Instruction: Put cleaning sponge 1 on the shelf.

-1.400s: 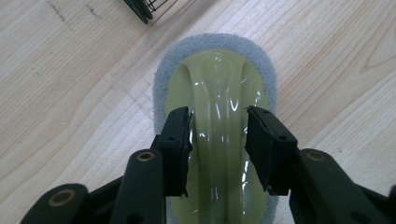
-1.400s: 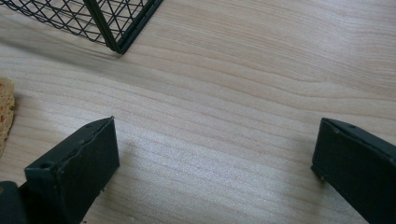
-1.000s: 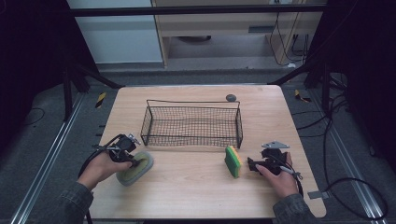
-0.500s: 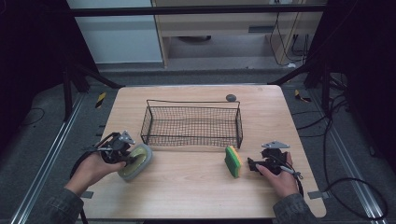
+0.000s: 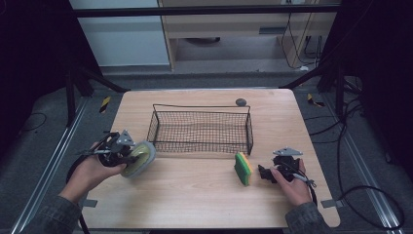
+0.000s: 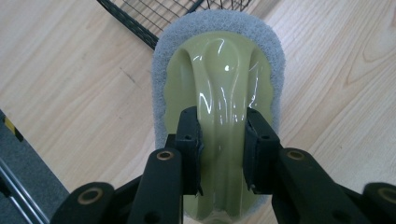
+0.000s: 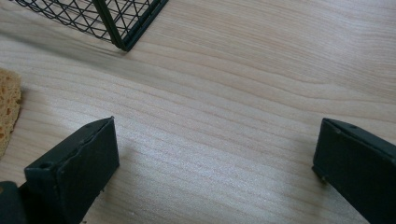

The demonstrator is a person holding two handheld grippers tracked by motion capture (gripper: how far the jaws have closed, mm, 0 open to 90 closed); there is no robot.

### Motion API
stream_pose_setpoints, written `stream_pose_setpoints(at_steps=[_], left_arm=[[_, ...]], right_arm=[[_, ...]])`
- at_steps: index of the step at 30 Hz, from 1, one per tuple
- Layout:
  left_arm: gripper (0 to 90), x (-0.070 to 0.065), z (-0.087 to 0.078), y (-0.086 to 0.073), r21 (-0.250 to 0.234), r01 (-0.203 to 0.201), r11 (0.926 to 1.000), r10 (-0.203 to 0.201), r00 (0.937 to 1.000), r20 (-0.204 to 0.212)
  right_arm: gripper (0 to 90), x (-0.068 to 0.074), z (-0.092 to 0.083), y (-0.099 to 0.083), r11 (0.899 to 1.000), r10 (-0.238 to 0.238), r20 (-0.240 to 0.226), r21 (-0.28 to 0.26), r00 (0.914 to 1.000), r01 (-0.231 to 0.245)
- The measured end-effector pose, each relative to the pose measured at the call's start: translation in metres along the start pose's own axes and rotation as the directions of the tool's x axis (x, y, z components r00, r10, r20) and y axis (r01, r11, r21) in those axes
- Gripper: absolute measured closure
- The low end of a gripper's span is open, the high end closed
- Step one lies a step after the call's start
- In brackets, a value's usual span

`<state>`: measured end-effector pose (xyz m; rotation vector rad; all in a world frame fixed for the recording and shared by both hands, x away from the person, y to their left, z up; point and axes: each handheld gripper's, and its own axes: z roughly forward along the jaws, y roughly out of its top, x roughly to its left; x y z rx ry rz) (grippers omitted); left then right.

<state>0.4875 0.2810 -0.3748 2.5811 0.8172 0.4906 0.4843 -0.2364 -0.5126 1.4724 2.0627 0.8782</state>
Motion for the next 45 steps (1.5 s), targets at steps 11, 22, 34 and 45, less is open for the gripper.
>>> stream_pose_setpoints(at_steps=[11,22,34,45], left_arm=[[70.4,0.01,-0.019,0.037,-0.064,-0.083,0.9946,0.08,0.9959,-0.043],[70.4,0.043,-0.035,0.08,-0.113,-0.194,0.9745,0.182,0.9776,-0.105],[70.4,0.038,-0.017,0.106,-0.054,-0.284,0.9572,0.272,0.9475,-0.168],[70.4,0.034,-0.014,0.121,-0.081,-0.343,0.9358,0.326,0.9295,-0.173]], right_arm=[[0.4,-0.001,0.0,0.0,1.0,-0.003,-0.006,-0.003,1.0,0.003],[0.4,-0.001,0.001,0.001,1.0,-0.021,-0.016,-0.003,0.9997,0.021],[0.8,0.0,-0.001,-0.001,1.0,-0.024,-0.021,-0.004,0.9995,0.023],[0.7,0.001,-0.002,-0.003,1.0,-0.026,-0.015,-0.004,0.9995,0.026]])
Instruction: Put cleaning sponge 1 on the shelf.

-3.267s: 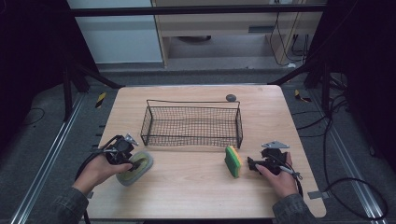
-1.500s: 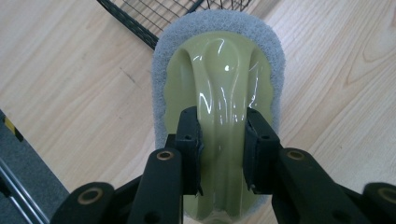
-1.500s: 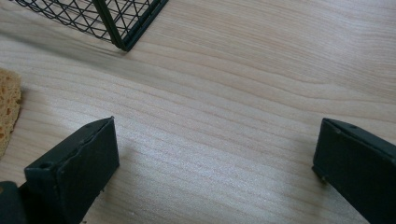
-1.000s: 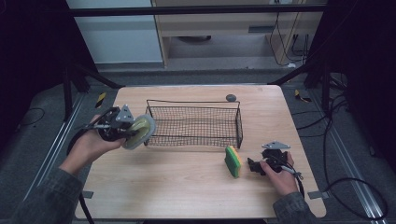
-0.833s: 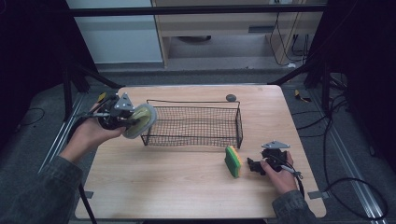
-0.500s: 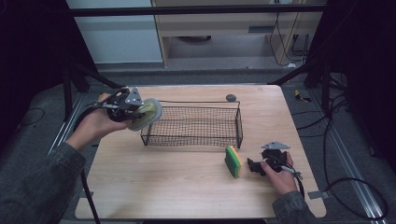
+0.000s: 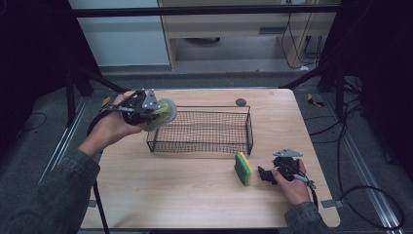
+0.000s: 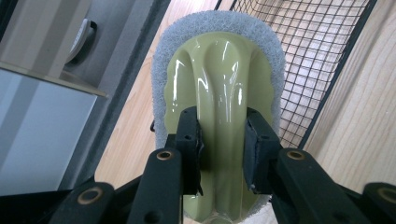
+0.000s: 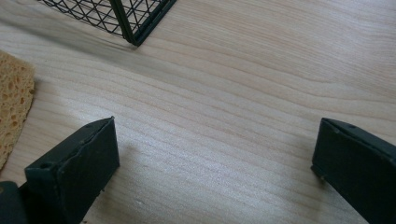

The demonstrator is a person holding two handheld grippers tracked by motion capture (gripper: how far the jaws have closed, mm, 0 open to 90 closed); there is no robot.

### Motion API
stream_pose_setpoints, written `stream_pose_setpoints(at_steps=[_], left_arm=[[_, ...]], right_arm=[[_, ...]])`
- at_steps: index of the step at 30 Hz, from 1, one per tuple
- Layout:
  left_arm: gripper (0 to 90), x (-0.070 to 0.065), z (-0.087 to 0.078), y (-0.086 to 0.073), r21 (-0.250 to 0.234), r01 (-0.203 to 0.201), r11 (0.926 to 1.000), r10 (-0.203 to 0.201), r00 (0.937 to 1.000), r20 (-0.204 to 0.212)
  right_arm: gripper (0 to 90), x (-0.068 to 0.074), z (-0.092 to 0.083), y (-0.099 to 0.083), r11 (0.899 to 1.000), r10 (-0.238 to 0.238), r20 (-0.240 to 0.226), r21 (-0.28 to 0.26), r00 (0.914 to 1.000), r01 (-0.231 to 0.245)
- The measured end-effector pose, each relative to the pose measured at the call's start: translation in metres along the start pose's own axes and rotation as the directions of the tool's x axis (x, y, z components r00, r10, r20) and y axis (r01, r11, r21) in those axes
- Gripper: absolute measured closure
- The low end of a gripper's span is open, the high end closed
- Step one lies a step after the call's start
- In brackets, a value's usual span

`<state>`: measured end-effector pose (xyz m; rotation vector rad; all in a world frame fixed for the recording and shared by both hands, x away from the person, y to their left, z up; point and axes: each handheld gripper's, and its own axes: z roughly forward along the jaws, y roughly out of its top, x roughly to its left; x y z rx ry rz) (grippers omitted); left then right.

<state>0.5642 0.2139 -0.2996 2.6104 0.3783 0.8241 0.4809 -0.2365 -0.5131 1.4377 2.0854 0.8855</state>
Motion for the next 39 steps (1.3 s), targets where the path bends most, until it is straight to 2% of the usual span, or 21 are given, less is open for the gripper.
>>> stream_pose_setpoints(at_steps=[3,8,16,24,30,39], left_arm=[[70.4,0.001,0.003,0.001,-0.012,-0.011,0.9999,0.011,0.9999,-0.009],[70.4,0.003,0.007,0.006,0.004,-0.036,0.9993,0.036,0.9991,-0.021],[70.3,0.005,0.012,0.015,0.0,-0.055,0.9985,0.055,0.9983,-0.02],[70.4,0.001,0.02,0.021,0.01,-0.083,0.9965,0.083,0.9961,-0.03],[70.4,0.001,0.024,0.023,0.022,-0.111,0.9936,0.112,0.9933,-0.028],[70.3,0.001,0.031,0.022,0.034,-0.122,0.9919,0.123,0.9921,-0.026]], right_arm=[[0.7,0.0,0.0,0.0,1.0,-0.001,0.0,-0.001,1.0,0.001],[0.8,0.0,0.0,0.0,1.0,-0.003,0.002,-0.001,1.0,0.003],[0.8,0.001,-0.001,-0.001,1.0,-0.001,0.001,0.0,1.0,0.001],[0.8,0.002,-0.001,-0.001,1.0,0.004,0.003,-0.001,1.0,-0.004],[0.8,0.002,-0.001,-0.001,1.0,0.007,0.003,0.001,1.0,-0.007],[0.7,0.002,-0.001,-0.001,1.0,0.007,0.003,0.0,1.0,-0.007]])
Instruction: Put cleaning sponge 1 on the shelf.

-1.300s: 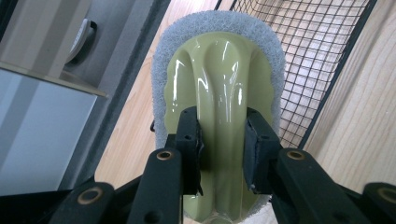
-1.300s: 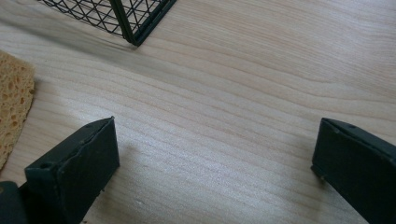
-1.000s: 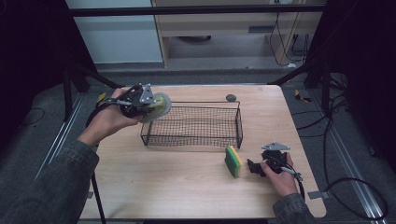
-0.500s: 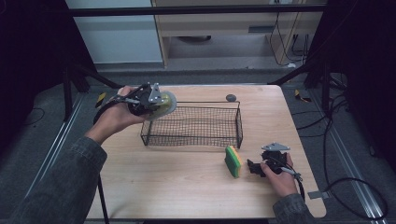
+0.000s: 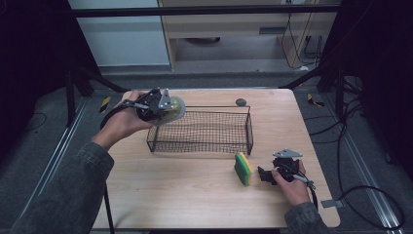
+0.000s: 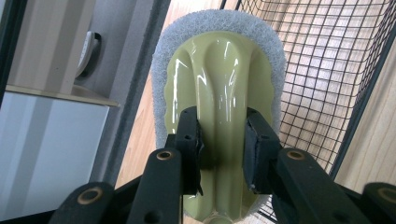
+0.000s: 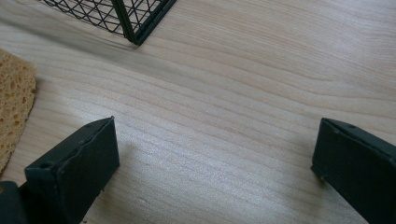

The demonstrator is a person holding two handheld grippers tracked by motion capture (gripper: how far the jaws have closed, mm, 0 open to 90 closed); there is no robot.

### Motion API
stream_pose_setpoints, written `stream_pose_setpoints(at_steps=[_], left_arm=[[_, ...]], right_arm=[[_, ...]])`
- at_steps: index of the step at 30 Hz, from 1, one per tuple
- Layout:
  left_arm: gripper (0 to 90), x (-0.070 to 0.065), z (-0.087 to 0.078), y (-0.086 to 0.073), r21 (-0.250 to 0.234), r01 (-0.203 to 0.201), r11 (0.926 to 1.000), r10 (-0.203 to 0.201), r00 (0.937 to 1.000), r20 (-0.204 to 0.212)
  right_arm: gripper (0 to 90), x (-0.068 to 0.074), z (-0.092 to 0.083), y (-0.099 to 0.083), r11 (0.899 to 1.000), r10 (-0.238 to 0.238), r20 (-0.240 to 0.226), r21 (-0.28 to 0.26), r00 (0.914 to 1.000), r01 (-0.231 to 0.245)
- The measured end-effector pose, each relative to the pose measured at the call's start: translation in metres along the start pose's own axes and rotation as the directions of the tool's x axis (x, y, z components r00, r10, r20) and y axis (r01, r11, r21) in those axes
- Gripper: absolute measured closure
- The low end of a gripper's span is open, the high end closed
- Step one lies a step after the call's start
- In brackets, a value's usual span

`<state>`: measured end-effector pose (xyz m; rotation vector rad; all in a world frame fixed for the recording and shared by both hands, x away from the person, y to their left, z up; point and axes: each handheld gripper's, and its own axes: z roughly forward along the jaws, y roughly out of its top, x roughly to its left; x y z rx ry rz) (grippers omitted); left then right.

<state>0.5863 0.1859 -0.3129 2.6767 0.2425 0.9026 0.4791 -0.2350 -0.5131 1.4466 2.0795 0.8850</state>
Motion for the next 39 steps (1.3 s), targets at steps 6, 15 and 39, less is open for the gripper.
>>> stream_pose_setpoints(at_steps=[6,15,39], left_arm=[[70.3,-0.001,0.001,0.001,-0.006,-0.009,0.9999,0.009,1.0,0.003],[70.3,-0.002,0.006,0.002,0.0,-0.018,0.9998,0.018,0.9998,0.006],[70.3,-0.009,0.02,-0.002,0.02,-0.055,0.9983,0.054,0.9978,0.038]], right_arm=[[0.7,0.0,0.0,0.0,1.0,-0.004,-0.001,-0.002,1.0,0.004],[0.8,0.0,0.0,0.0,1.0,0.006,-0.005,0.003,1.0,-0.006],[0.8,0.001,0.0,0.0,1.0,0.002,-0.007,0.001,1.0,-0.002]])
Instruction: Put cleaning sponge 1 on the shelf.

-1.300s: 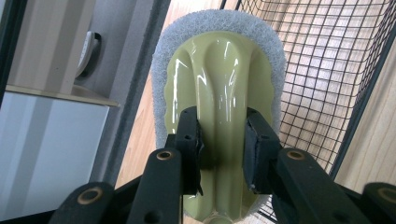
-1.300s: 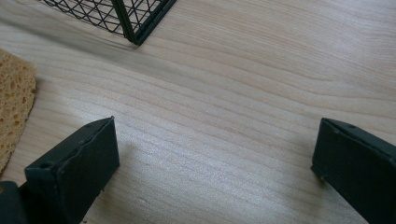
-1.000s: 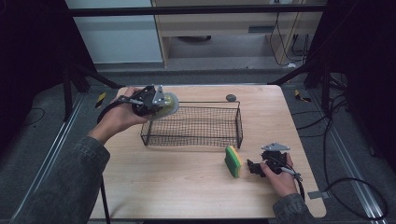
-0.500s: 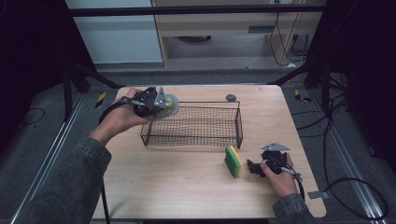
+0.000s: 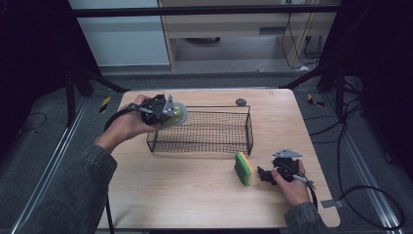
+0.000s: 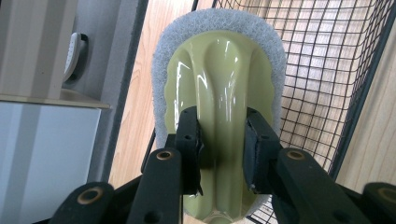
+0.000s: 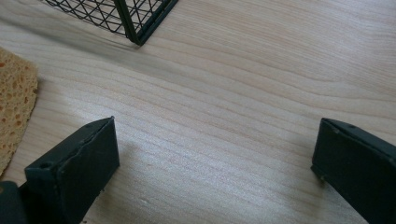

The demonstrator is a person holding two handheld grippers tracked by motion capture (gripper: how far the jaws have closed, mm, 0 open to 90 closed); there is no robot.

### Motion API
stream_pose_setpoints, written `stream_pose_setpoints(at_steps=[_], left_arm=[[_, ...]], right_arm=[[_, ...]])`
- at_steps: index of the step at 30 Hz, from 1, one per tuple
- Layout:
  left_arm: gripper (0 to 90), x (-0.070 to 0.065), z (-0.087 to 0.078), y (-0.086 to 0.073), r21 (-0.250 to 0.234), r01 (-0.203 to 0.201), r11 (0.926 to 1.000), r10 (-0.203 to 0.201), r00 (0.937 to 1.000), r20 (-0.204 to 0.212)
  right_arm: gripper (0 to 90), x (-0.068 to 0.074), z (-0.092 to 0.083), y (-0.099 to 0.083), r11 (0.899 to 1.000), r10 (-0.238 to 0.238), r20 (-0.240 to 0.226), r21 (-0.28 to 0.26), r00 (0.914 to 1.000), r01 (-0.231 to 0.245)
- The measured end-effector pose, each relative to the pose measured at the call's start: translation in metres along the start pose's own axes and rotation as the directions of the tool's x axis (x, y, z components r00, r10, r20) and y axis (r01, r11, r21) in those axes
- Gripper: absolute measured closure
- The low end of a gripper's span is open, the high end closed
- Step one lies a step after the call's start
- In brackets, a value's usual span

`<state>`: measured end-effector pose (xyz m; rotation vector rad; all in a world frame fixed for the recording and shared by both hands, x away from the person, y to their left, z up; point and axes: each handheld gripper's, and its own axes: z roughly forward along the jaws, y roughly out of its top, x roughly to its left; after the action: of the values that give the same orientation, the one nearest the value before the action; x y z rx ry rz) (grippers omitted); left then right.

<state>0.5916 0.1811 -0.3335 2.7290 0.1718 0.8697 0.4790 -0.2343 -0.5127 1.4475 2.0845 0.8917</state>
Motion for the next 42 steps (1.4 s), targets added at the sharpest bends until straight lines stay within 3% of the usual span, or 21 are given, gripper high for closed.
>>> stream_pose_setpoints(at_steps=[18,42], left_arm=[[70.3,-0.008,0.016,-0.005,0.019,-0.006,0.9998,0.005,0.9987,0.05],[70.3,-0.016,0.031,-0.011,0.034,0.001,0.9994,-0.004,0.9964,0.084]], right_arm=[[0.8,0.0,0.001,0.0,1.0,-0.006,0.002,-0.002,1.0,0.006],[0.8,0.001,0.0,0.0,1.0,-0.001,-0.002,0.0,1.0,0.001]])
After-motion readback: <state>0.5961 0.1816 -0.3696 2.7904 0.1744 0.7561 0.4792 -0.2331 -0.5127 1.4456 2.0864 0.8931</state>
